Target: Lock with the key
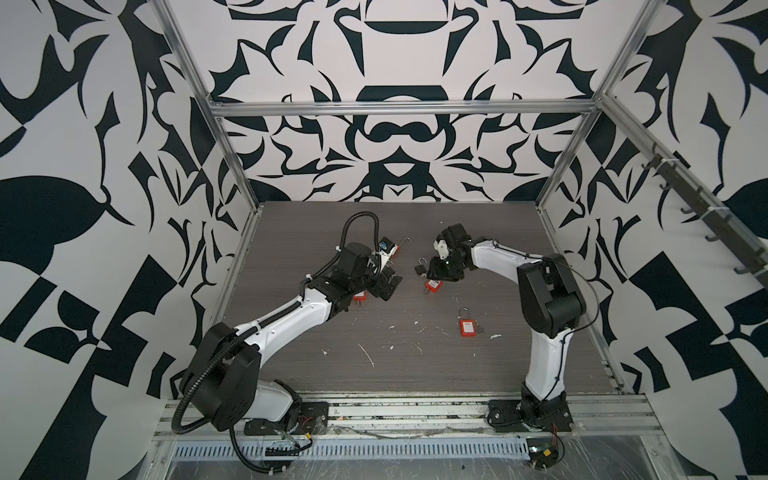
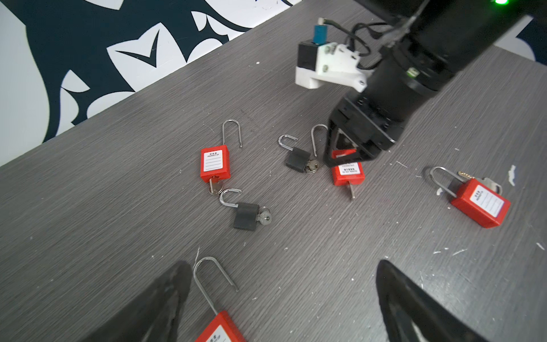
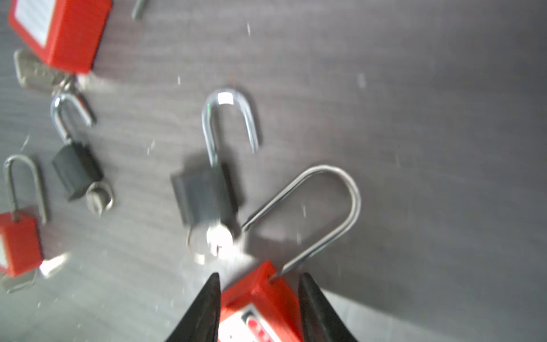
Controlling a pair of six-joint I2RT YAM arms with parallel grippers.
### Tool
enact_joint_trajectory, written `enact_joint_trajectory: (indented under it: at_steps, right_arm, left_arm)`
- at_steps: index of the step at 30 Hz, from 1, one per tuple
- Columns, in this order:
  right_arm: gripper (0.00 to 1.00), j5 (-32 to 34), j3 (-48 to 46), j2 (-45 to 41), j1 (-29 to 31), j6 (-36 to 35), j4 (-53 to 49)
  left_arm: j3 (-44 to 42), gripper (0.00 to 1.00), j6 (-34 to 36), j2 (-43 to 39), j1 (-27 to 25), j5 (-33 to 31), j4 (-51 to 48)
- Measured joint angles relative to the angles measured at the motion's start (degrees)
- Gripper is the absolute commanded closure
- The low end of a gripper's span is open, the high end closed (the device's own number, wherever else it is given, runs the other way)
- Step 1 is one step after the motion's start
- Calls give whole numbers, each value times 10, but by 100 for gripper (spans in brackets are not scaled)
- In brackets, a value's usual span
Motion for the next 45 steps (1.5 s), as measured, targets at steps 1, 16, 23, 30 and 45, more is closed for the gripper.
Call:
enact_joint_trajectory:
  at_steps: [1, 16, 23, 30, 45]
  right_arm:
    - [54, 0, -15, -14, 4, 8, 4]
    - [53, 24, -159, -162, 127, 92, 72]
    - [51, 28, -76, -147, 125, -70, 12]
    - [47, 17, -7, -62, 112, -186, -25]
    - [43, -40, 5, -18, 107, -216, -48]
  left_arm:
    - [0, 1, -4, 0, 0, 3, 0]
    - [-34, 1, -58, -33, -10, 28, 24]
    - [-37, 1, -60, -48, -11, 29, 32]
    - [-42, 1, -55, -73, -11, 26, 31]
    - [-55, 1, -48, -103, -11, 16, 29]
